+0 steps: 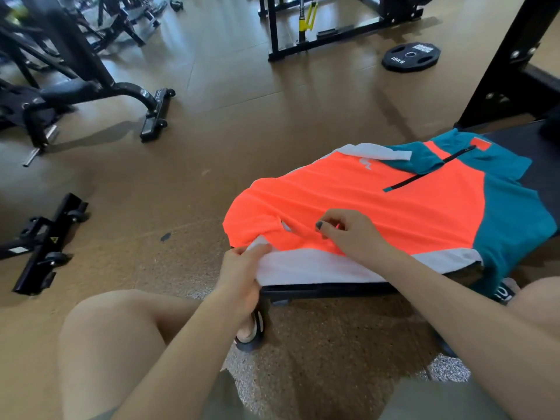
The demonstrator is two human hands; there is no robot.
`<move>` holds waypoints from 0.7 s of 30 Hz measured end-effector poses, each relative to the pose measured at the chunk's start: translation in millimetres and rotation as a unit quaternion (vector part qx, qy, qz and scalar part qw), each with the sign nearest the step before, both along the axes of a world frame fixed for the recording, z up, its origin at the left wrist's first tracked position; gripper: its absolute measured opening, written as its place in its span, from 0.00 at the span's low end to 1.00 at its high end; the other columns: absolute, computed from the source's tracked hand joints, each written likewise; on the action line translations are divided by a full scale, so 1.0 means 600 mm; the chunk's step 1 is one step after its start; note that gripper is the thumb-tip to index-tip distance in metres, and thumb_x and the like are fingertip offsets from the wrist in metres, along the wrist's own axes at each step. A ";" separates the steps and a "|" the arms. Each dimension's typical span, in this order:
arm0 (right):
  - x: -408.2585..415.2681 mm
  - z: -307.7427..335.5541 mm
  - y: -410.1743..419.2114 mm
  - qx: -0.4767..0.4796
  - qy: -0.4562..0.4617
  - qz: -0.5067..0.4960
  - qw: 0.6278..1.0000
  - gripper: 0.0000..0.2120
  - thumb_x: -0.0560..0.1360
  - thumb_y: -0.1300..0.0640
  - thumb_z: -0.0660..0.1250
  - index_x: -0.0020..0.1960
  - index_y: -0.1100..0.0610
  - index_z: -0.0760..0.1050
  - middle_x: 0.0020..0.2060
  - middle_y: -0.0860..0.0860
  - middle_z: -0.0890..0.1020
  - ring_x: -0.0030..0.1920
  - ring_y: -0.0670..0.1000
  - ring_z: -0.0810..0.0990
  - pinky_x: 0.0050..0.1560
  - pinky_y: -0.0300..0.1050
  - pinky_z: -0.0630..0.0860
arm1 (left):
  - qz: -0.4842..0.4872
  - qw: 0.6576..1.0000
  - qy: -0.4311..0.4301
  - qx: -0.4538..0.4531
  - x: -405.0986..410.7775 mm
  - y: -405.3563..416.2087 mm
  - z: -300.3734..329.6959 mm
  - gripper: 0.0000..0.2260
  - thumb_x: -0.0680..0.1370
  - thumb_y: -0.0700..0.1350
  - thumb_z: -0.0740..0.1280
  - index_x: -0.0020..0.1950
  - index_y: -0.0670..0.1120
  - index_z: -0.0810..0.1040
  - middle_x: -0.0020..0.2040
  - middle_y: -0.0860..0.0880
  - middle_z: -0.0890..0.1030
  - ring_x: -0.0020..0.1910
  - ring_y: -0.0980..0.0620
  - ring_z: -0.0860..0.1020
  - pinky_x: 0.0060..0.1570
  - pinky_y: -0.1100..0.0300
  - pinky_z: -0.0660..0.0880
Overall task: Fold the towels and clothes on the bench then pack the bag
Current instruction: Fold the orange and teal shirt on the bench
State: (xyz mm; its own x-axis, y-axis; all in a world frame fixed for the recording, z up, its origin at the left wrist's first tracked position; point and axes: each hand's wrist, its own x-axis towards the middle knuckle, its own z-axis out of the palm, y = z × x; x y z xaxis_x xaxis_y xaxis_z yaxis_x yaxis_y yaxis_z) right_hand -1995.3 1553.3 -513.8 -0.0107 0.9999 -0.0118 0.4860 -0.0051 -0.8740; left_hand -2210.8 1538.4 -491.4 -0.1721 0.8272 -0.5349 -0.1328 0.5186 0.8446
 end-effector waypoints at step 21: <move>0.005 -0.028 -0.046 -0.026 -0.384 0.191 0.903 0.32 0.79 0.32 0.50 0.81 0.38 0.52 0.82 0.48 0.51 0.81 0.53 0.47 0.80 0.54 0.46 | -0.129 0.971 0.192 -0.068 -0.146 -0.004 -0.079 0.23 0.71 0.58 0.75 0.52 0.41 0.75 0.51 0.41 0.82 0.48 0.42 0.82 0.53 0.38 0.81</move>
State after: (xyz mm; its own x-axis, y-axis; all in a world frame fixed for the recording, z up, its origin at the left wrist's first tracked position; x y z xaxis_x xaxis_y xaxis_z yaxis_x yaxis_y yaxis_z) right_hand -1992.6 1525.5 -530.8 -0.3238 0.9226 -0.2096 0.9237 0.2603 -0.2811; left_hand -2298.5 1535.9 -539.1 -0.1776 0.7957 -0.5790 0.3270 0.6027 0.7279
